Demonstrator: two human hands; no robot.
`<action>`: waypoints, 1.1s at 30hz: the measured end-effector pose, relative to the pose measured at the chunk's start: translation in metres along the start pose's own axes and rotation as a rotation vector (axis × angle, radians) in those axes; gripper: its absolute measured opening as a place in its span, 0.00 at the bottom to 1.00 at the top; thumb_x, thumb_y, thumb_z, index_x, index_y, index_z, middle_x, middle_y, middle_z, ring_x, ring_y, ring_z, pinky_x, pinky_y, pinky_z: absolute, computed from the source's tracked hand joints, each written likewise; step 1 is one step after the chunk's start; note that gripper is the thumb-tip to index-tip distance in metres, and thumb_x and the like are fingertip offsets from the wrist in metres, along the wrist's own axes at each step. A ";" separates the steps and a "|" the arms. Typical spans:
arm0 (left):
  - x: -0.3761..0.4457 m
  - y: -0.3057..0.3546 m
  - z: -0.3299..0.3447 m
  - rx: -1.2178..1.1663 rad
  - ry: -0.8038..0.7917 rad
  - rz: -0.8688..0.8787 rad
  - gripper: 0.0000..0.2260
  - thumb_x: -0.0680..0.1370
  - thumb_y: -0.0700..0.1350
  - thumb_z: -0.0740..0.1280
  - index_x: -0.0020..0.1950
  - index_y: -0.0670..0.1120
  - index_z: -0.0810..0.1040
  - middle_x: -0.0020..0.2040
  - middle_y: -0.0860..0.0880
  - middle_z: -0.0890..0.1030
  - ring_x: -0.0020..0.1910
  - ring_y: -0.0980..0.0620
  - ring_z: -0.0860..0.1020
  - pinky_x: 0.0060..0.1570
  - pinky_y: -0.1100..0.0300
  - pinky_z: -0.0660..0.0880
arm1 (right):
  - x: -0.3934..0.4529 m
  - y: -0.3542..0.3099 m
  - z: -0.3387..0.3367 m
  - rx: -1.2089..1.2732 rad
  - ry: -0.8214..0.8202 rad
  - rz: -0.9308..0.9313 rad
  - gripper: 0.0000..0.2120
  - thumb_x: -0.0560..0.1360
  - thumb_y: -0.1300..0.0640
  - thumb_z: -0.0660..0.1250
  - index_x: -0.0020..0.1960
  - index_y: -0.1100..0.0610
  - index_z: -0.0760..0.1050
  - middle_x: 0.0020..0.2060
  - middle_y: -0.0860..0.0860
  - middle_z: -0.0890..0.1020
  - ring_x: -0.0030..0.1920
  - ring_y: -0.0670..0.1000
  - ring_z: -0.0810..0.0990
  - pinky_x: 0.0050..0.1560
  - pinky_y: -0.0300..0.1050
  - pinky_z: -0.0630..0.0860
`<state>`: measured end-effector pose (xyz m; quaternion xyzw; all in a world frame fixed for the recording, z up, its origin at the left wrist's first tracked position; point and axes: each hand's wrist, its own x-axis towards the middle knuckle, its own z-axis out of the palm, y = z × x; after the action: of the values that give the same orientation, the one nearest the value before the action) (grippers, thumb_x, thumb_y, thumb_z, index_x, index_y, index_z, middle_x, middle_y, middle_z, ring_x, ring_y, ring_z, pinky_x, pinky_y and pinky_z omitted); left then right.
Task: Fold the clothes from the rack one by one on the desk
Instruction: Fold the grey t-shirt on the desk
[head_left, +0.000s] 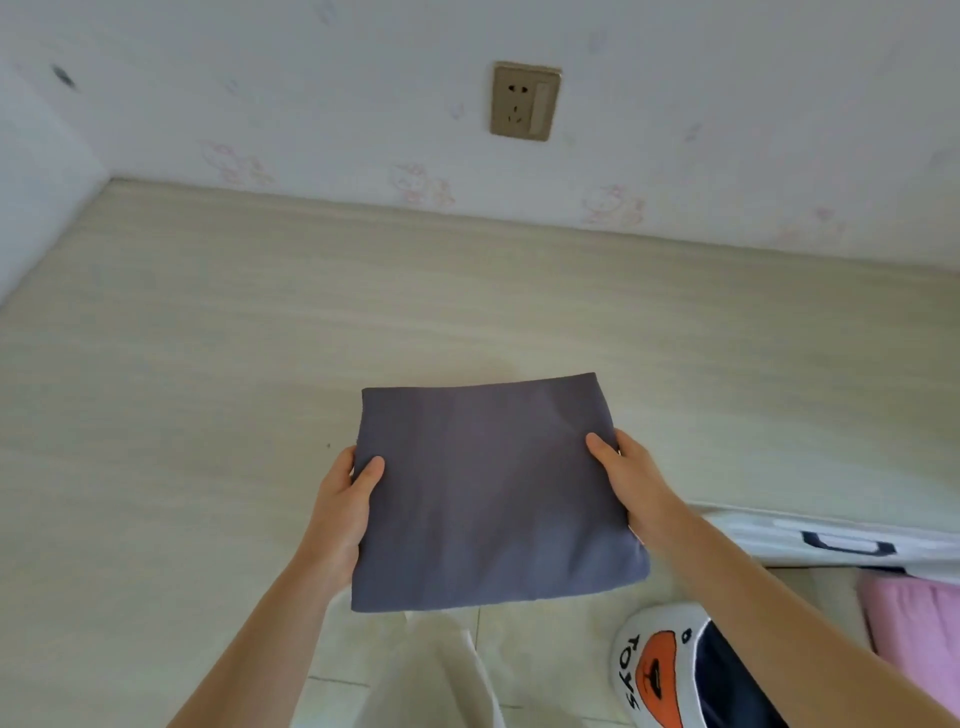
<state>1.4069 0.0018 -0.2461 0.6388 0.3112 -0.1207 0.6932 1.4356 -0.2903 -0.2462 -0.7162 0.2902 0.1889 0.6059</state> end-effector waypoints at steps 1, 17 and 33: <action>-0.011 -0.008 0.015 0.005 -0.020 0.004 0.06 0.82 0.43 0.62 0.56 0.47 0.78 0.54 0.48 0.83 0.51 0.46 0.82 0.50 0.47 0.79 | -0.008 0.012 -0.020 0.018 0.015 0.000 0.08 0.80 0.50 0.62 0.55 0.50 0.77 0.52 0.49 0.83 0.52 0.51 0.81 0.59 0.53 0.76; -0.173 -0.181 0.273 0.398 -0.442 0.015 0.07 0.82 0.41 0.61 0.54 0.50 0.77 0.52 0.49 0.83 0.49 0.50 0.82 0.48 0.55 0.78 | -0.164 0.249 -0.308 0.290 0.426 0.094 0.06 0.79 0.49 0.63 0.53 0.47 0.78 0.48 0.45 0.84 0.52 0.49 0.82 0.59 0.53 0.77; -0.091 -0.424 0.441 0.873 -0.685 0.121 0.14 0.82 0.41 0.58 0.67 0.46 0.72 0.59 0.49 0.79 0.57 0.49 0.77 0.60 0.53 0.73 | -0.065 0.496 -0.369 0.310 0.798 0.252 0.07 0.80 0.55 0.60 0.54 0.56 0.73 0.49 0.48 0.80 0.52 0.51 0.78 0.56 0.50 0.73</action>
<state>1.2192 -0.5079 -0.5409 0.8075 -0.0480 -0.3991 0.4316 1.0367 -0.6872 -0.5103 -0.5928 0.6112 -0.0755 0.5189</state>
